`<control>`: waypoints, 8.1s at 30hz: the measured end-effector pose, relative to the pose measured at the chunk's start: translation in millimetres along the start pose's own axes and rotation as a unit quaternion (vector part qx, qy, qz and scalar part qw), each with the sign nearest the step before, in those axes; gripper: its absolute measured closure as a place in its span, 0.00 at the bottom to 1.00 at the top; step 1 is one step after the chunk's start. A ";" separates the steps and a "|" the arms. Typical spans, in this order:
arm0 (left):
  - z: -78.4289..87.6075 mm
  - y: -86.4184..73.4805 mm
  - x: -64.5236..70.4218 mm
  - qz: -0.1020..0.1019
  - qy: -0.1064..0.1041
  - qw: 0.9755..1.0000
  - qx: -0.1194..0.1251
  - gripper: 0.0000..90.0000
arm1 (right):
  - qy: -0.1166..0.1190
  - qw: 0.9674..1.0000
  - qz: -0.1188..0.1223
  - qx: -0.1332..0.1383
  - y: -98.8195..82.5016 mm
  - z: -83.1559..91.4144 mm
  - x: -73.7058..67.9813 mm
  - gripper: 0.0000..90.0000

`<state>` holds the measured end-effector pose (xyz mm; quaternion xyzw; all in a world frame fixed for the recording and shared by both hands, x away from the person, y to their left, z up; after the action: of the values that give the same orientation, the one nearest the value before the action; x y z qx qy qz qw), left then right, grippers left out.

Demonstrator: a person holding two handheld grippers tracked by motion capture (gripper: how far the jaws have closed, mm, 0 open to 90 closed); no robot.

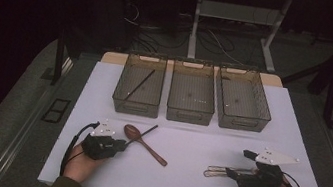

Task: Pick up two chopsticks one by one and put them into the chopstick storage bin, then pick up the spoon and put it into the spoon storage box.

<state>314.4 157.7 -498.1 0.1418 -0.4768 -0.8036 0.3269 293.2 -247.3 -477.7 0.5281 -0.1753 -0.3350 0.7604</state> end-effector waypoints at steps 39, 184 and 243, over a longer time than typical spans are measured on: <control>14.2 16.7 6.0 0.012 -0.022 1.000 0.010 0.94 | 0.000 1.000 -0.002 -0.001 -0.3 0.9 0.1 0.07; -48.8 152.8 -73.4 0.039 0.011 0.995 0.088 0.52 | -0.001 1.000 -0.009 0.005 -0.4 3.9 2.1 0.07; -60.5 50.9 -31.0 -0.038 0.027 0.998 -0.049 0.99 | 0.001 1.000 -0.005 -0.001 -2.0 2.0 0.2 0.07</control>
<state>390.0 120.5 -487.5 0.1655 -0.4223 -0.8334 0.3157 291.4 -249.3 -478.8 0.5282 -0.1714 -0.3386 0.7596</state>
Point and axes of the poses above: each handheld gripper's, and its own axes: z roughly backward along the jaws, y roughly out of its top, x roughly to its right, the point moved 7 cm from there along -z, roughly forward along the jaws, and after that the axes turned 12 degrees about x, right-handed, at the moved point
